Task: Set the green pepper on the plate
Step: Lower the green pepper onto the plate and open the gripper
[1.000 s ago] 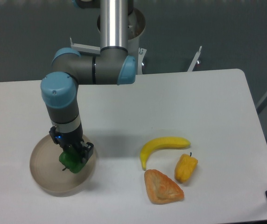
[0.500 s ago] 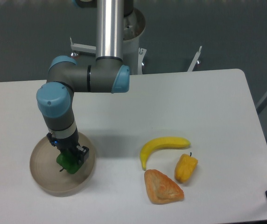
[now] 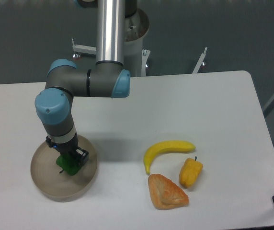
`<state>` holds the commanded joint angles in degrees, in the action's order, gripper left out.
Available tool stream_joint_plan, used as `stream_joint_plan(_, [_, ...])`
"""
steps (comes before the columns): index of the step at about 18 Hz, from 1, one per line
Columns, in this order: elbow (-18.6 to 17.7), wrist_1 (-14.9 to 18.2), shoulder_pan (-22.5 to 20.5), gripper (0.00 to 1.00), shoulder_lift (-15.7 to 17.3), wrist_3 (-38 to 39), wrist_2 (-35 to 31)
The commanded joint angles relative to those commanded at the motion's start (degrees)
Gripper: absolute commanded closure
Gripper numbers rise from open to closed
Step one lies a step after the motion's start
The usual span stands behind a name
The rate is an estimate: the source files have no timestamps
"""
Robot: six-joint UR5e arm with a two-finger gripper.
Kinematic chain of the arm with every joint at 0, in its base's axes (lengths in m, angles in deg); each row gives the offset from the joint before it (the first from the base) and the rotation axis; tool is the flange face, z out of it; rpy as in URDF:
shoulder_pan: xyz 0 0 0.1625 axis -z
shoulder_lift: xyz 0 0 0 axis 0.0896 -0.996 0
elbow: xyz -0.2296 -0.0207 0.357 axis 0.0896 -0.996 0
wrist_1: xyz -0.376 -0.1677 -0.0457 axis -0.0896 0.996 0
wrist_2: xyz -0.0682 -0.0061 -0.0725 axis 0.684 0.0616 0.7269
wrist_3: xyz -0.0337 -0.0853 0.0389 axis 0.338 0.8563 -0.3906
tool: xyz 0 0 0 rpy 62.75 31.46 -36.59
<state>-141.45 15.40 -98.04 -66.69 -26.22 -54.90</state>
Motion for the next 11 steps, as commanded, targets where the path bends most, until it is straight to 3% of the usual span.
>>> stream_joint_plan(11, [0.1, -0.5, 0.4, 0.62, -1.0, 0.7, 0.4])
